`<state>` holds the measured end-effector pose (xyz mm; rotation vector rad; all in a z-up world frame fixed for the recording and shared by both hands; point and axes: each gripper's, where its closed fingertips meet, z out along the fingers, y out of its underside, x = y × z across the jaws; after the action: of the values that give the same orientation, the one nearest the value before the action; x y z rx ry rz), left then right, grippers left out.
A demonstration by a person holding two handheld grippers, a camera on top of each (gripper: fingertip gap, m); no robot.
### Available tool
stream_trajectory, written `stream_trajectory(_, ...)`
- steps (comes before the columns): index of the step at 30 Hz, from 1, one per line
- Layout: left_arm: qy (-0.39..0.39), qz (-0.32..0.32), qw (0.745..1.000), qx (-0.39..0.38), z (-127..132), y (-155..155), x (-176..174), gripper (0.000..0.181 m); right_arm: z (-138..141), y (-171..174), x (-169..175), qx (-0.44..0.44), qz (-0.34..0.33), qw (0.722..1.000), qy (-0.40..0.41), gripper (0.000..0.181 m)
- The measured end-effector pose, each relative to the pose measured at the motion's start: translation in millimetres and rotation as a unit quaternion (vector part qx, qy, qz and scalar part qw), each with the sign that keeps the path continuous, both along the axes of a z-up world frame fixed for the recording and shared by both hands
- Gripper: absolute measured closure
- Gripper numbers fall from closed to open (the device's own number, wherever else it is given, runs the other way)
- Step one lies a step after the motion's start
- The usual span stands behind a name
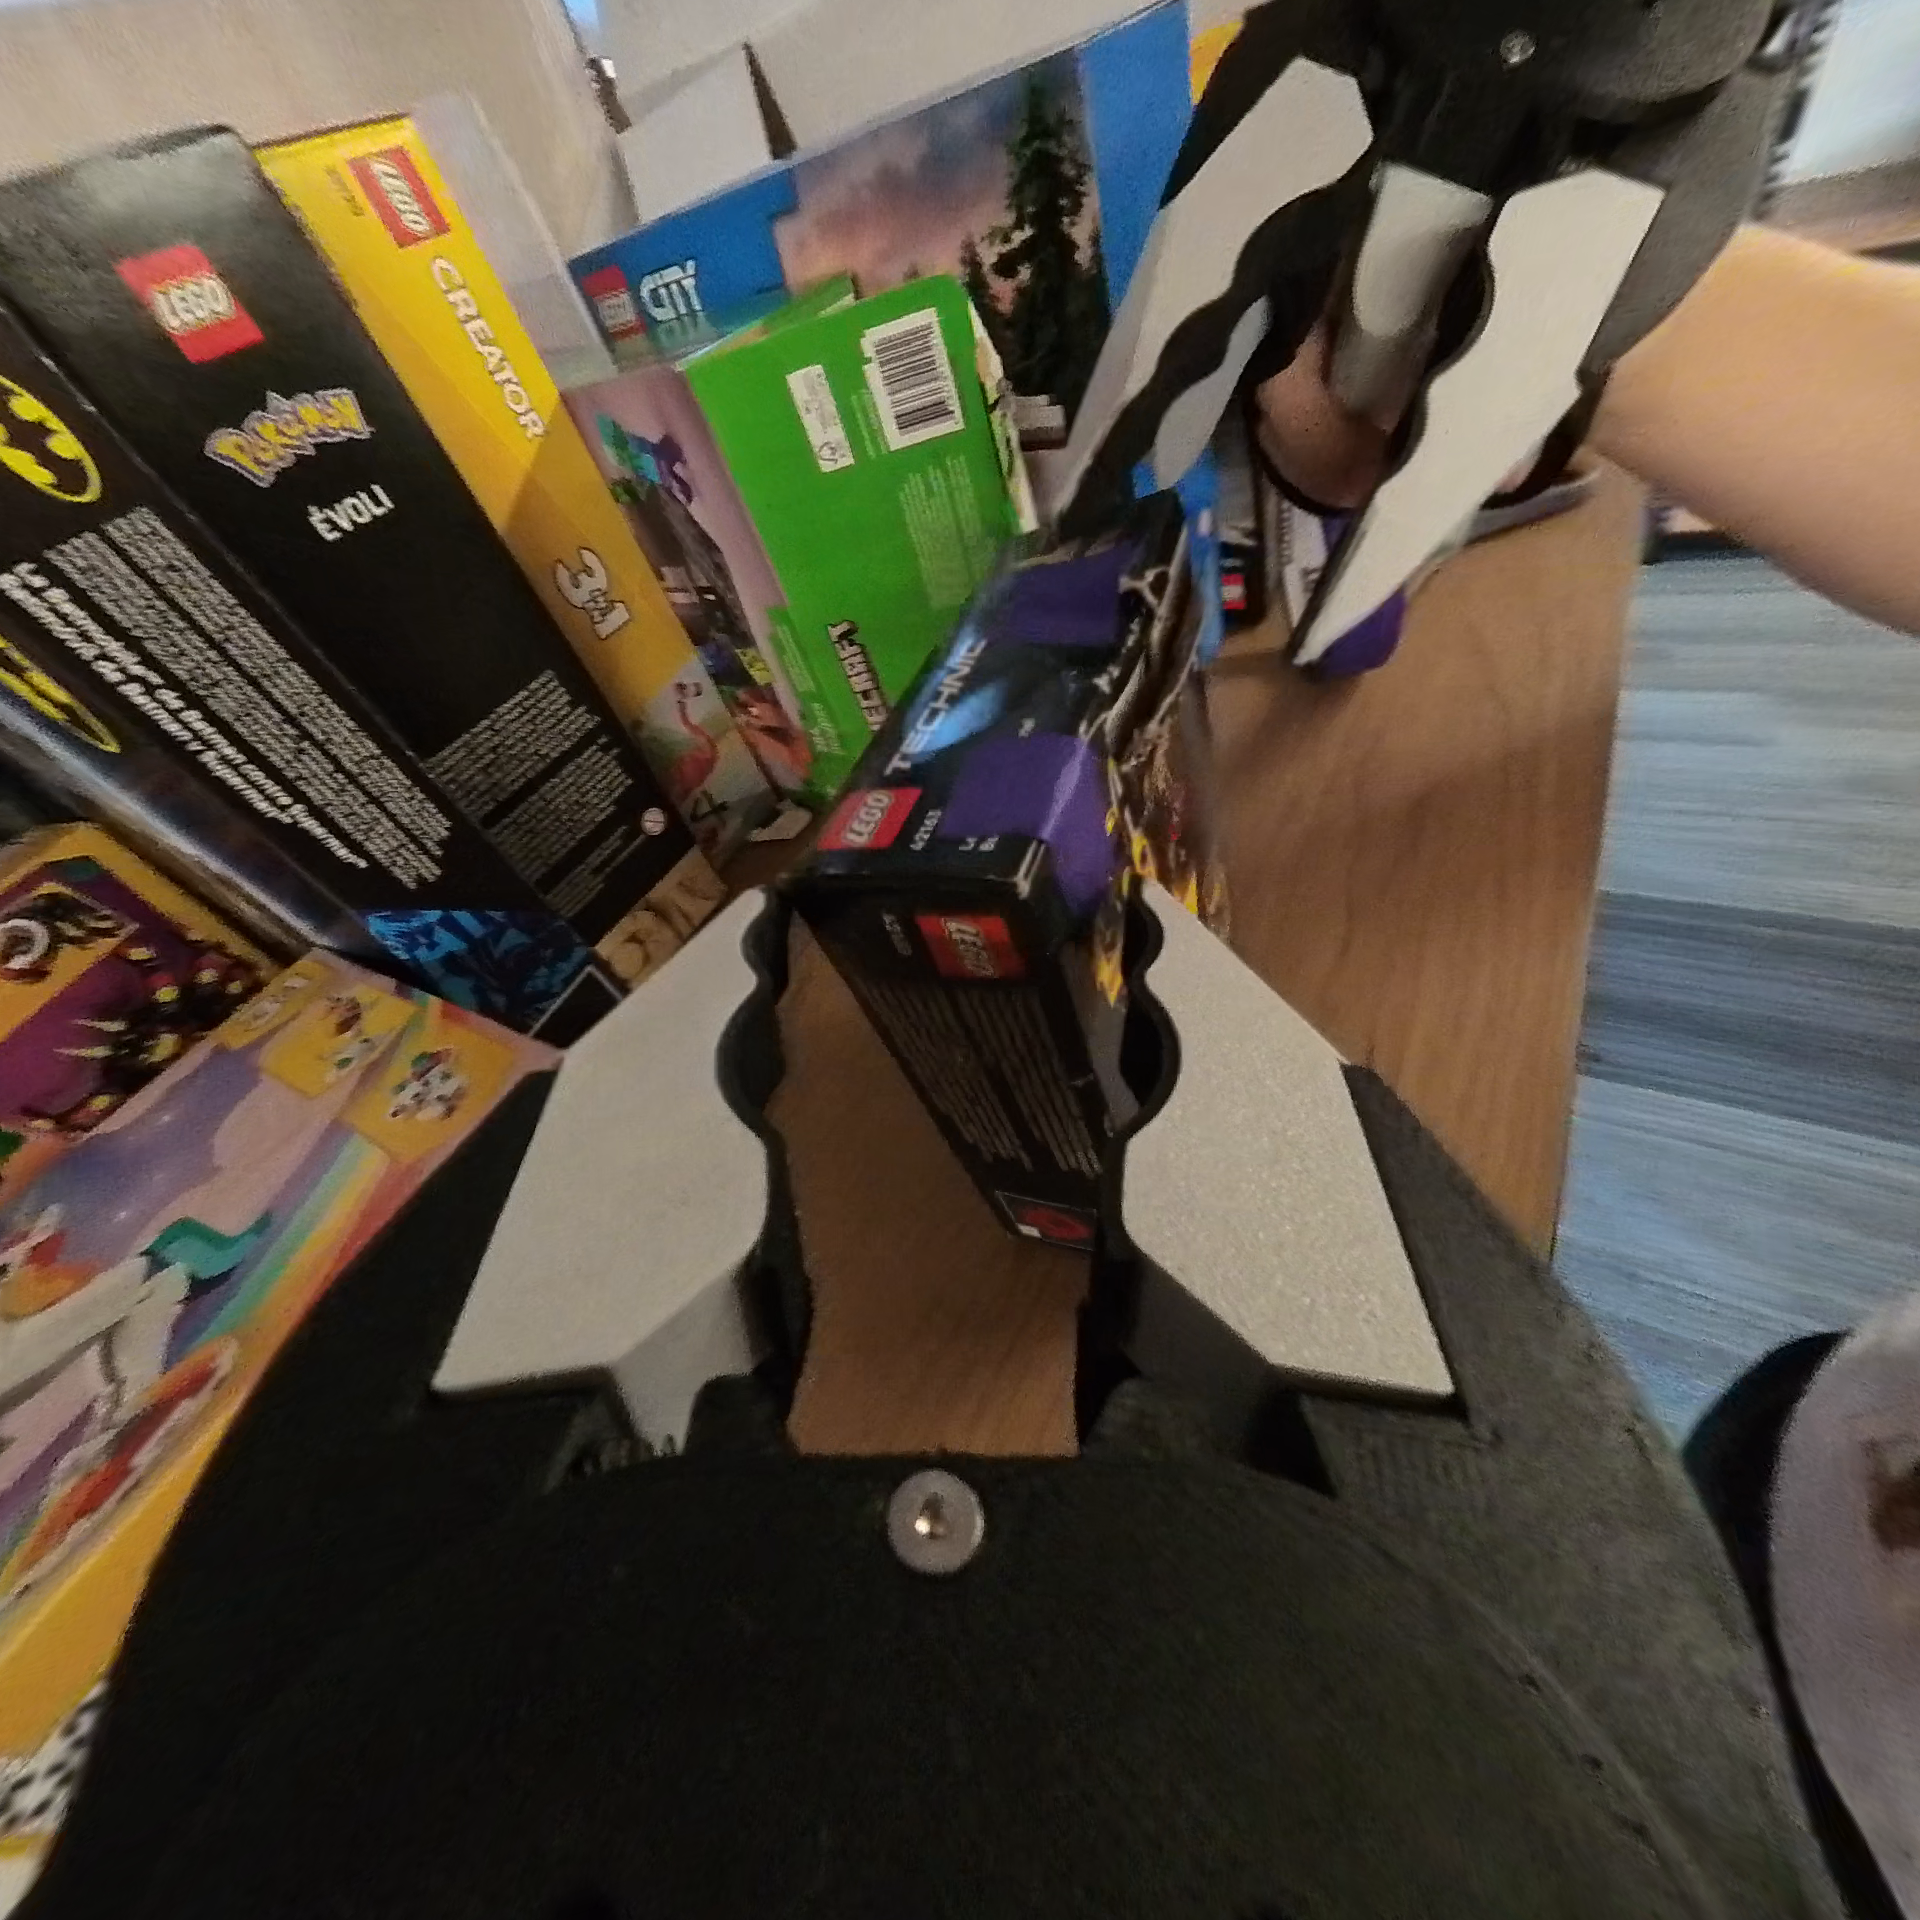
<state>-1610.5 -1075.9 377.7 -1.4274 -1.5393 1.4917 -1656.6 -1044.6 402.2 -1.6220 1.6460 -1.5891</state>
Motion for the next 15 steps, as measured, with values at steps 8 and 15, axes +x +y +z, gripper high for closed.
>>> stream_trajectory(8,0.03,0.052,0.998,-0.023,11,12,13,0.119,-7,-12,-16,0.003,-0.035,0.999,-0.015,0.155)
stream_trajectory(15,0.016,0.072,0.994,-0.076,30,25,10,0.132,-8,-4,-17,-0.016,-0.061,0.995,-0.072,0.157)
